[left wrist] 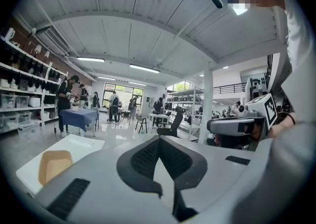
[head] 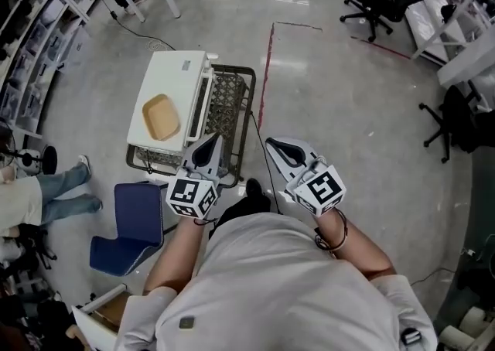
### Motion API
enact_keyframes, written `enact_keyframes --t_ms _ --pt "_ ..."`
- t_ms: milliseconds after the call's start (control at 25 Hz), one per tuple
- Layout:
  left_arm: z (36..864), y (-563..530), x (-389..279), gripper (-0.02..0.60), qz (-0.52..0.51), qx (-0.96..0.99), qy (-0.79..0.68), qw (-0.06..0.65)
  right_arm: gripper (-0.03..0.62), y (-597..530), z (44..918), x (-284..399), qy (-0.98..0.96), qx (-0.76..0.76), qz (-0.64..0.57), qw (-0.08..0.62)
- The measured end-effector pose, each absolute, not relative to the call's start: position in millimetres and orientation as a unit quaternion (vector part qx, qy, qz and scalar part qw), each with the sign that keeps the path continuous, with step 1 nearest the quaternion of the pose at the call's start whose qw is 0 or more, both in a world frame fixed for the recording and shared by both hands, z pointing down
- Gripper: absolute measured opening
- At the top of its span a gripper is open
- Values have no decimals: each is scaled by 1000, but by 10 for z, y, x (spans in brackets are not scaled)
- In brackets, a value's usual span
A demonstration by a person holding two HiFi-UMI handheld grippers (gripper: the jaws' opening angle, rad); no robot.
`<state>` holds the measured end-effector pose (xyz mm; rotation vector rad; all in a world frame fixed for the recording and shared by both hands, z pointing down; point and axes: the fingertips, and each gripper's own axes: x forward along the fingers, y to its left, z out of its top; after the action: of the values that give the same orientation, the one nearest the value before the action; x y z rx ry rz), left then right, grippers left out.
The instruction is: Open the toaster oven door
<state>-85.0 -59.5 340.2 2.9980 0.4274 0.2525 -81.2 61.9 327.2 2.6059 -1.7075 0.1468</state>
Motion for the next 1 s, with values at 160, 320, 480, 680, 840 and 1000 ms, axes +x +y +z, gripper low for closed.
enact_keyframes --t_ms 160,320,480,680,840,1000 --pt "3346 -991 -546 17 80 987 129 46 17 173 3246 -460 -568 821 50 17" --pt "3244 -1386 -283 17 73 991 111 32 17 -259 3204 -175 -593 803 56 27" --pt "3239 -1610 -199 17 72 992 97 31 17 -582 3202 -57 -615 786 58 34" --pt "3267 -1788 -147 17 74 994 74 33 17 -894 3213 60 -648 758 58 44" --pt "3344 -1893 -108 17 76 996 46 34 17 -1114 3298 130 -679 730 60 46" --pt "3432 -1924 -34 17 82 996 14 18 17 -1265 3406 245 -714 696 60 47"
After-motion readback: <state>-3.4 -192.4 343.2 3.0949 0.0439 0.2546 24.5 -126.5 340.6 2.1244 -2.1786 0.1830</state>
